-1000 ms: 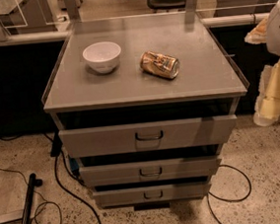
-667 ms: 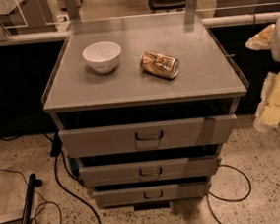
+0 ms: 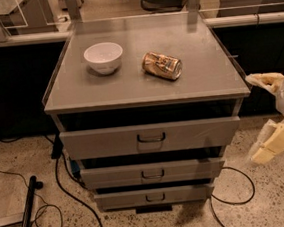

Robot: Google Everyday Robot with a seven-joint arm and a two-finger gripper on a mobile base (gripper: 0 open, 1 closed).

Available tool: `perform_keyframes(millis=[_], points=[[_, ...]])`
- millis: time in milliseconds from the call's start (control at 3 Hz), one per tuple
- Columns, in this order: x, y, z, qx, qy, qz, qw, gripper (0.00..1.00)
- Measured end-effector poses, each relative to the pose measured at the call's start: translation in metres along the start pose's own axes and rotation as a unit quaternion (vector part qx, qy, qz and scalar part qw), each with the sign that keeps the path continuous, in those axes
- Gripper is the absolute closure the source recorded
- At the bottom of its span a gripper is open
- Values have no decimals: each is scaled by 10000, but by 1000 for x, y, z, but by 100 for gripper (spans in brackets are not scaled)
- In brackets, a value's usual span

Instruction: Open top drawer

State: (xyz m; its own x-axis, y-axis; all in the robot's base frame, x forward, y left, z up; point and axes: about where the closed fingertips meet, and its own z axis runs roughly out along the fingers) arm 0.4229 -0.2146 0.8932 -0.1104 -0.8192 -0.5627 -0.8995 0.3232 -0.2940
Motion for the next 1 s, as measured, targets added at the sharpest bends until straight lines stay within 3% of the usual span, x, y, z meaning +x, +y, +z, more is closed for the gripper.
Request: perform_keyframes(millis=[333,667,1000], points=[[0,0,0,0,0,0,10000,0],[4,12,24,-157,62,39,9998,0],[21,26,74,-380,163,196,9990,0]])
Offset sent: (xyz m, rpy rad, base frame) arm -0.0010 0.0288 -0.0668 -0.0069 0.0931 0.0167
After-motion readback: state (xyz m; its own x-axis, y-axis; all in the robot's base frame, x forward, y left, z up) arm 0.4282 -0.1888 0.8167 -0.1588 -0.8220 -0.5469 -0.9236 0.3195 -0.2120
